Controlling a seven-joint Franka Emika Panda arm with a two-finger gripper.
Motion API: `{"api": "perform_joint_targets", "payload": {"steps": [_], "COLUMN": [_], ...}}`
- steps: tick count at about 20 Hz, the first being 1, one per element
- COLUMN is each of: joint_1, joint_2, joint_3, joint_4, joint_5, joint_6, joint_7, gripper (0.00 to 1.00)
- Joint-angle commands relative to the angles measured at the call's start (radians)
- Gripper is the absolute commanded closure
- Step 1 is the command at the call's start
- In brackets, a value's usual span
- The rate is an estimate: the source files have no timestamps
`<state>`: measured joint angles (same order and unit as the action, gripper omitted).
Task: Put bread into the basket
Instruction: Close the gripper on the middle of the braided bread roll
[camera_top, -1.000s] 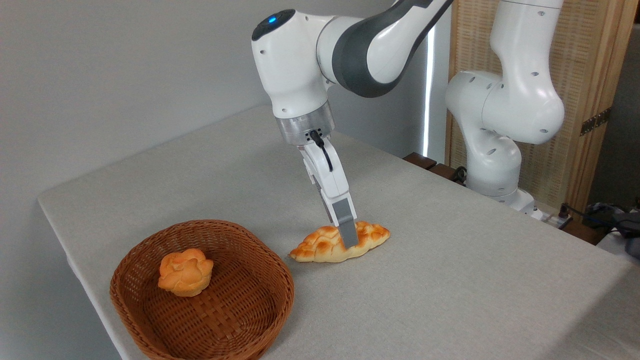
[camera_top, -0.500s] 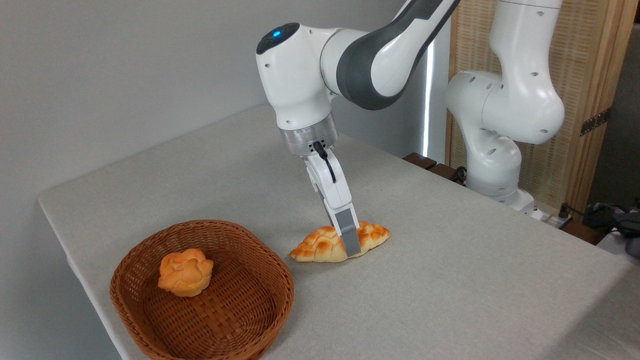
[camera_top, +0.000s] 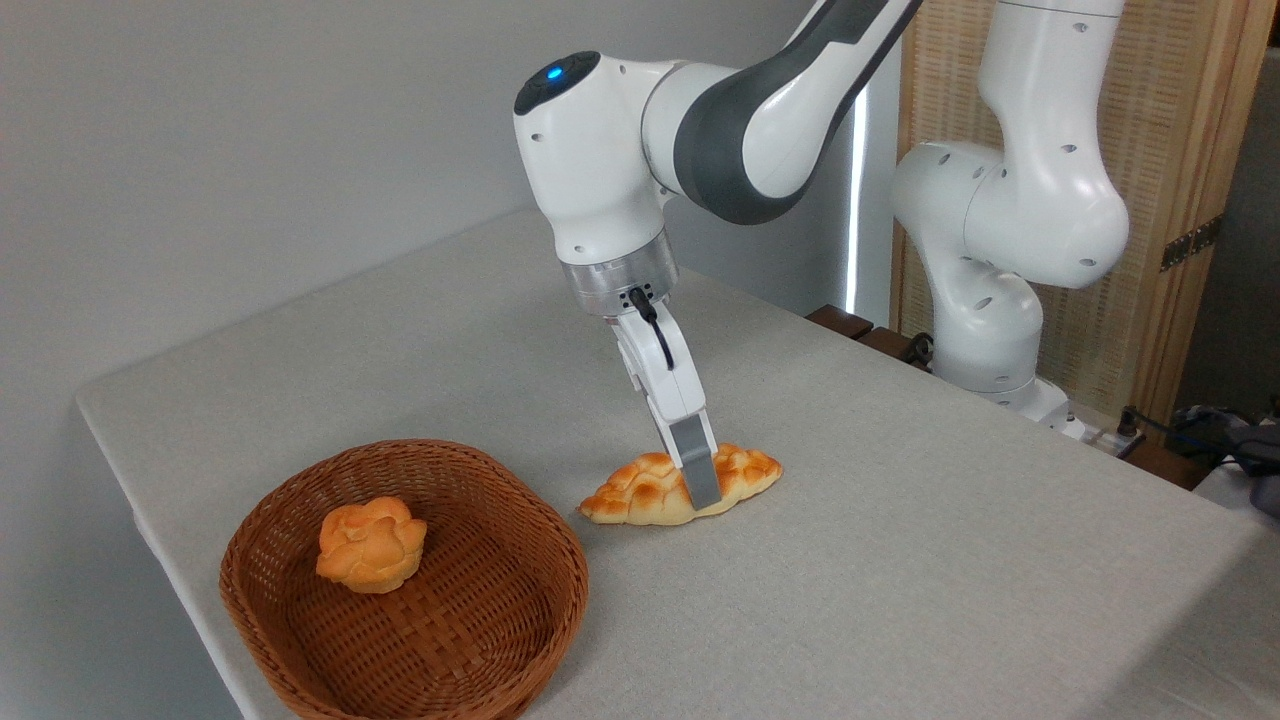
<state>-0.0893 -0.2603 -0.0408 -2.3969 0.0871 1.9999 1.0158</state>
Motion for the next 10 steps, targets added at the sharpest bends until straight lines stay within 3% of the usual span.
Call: {"api": "perform_joint_targets", "payload": {"steps": [1, 10], "joint_1": [-0.009, -0.01], "joint_2": [-0.004, -0.004], "joint_3": [0.016, 0.016], "joint_4": [-0.01, -0.01], "joint_5": [0.013, 0.013], "joint_6": [0.023, 0.013], "joint_7": [0.018, 0.049], "gripper": [0.46, 0.54]}}
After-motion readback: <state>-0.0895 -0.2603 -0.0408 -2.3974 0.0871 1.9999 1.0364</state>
